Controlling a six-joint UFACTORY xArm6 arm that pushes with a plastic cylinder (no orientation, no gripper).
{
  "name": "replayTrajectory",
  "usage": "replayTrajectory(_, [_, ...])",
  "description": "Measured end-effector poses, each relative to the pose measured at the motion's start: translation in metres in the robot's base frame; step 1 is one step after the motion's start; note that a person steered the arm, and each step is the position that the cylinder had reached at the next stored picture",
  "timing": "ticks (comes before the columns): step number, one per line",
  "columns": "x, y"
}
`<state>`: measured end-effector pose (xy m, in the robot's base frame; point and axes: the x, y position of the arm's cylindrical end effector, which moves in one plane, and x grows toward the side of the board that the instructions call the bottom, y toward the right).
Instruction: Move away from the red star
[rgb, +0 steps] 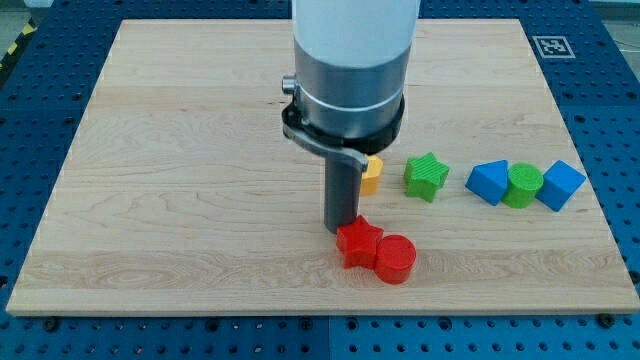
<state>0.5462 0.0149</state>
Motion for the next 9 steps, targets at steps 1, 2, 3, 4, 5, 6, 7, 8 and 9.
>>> replayTrajectory(1, [0.019, 0.000])
replayTrajectory(2, [0.019, -0.017])
replayTrajectory(3, [-0.007, -0.043])
replayTrajectory(4, [-0.028, -0.036])
replayTrajectory(5, [-0.028, -0.006])
replayTrajectory(6, [-0.028, 0.010])
replayTrajectory(7, [-0.028, 0.019])
replayTrajectory(8, [-0.028, 0.014])
replayTrajectory(9, [-0.037, -0.027])
